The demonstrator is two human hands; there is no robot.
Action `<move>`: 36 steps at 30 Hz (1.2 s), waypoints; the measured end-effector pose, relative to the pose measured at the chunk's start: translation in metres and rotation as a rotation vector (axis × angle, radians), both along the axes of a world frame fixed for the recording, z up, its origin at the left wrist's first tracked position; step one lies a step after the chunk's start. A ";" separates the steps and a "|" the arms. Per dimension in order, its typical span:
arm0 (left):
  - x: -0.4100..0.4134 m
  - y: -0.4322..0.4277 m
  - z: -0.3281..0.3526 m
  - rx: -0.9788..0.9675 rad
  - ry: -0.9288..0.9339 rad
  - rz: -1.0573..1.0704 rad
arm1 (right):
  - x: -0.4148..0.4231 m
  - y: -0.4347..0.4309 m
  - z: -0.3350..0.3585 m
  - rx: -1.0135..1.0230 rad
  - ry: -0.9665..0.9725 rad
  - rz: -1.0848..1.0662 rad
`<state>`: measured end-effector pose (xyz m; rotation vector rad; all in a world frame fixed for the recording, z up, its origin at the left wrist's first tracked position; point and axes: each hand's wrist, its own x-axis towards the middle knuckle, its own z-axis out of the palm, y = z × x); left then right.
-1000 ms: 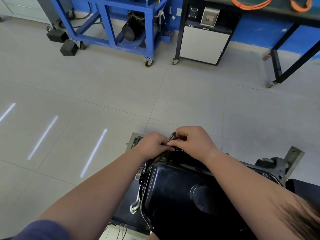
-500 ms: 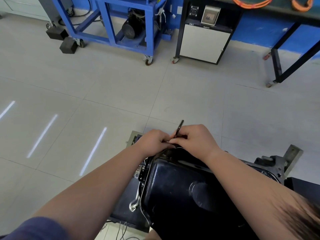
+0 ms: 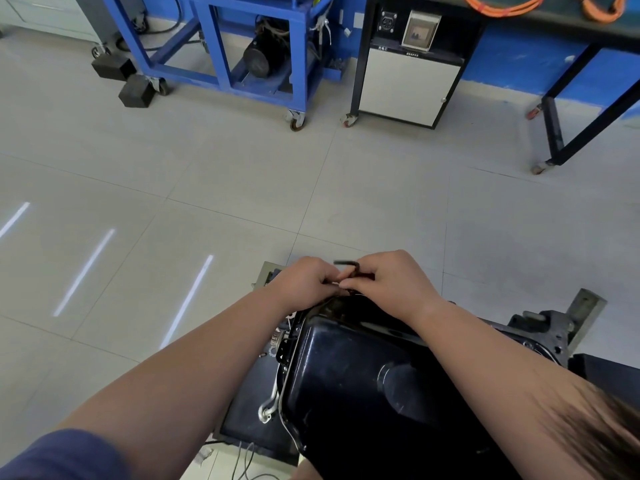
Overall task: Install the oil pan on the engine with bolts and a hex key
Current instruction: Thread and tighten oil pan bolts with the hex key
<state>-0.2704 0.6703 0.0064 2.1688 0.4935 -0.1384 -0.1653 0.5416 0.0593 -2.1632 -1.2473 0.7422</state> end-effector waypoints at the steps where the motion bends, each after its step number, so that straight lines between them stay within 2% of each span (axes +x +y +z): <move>1: 0.000 0.000 0.002 -0.020 -0.007 0.013 | 0.000 0.002 0.000 0.003 0.010 -0.019; 5: -0.001 0.001 0.007 -0.022 -0.014 0.013 | -0.001 0.004 0.000 -0.010 -0.001 0.016; 10: -0.001 0.002 0.003 -0.005 -0.016 -0.010 | -0.003 -0.004 0.002 0.031 0.119 0.071; 18: -0.001 0.001 0.004 -0.036 -0.029 0.008 | -0.001 0.000 -0.003 0.063 0.142 -0.085; 23: -0.001 -0.001 0.003 0.023 -0.056 -0.015 | -0.001 0.002 -0.006 0.053 0.133 -0.093; 28: -0.002 0.001 0.002 0.043 -0.043 -0.038 | -0.004 -0.001 -0.003 0.060 0.171 0.019; 33: 0.000 0.000 0.001 0.025 -0.021 -0.031 | 0.001 -0.001 -0.005 0.064 0.099 -0.067; 36: -0.001 -0.002 0.002 -0.023 -0.044 0.021 | 0.001 0.000 -0.008 0.095 0.128 -0.106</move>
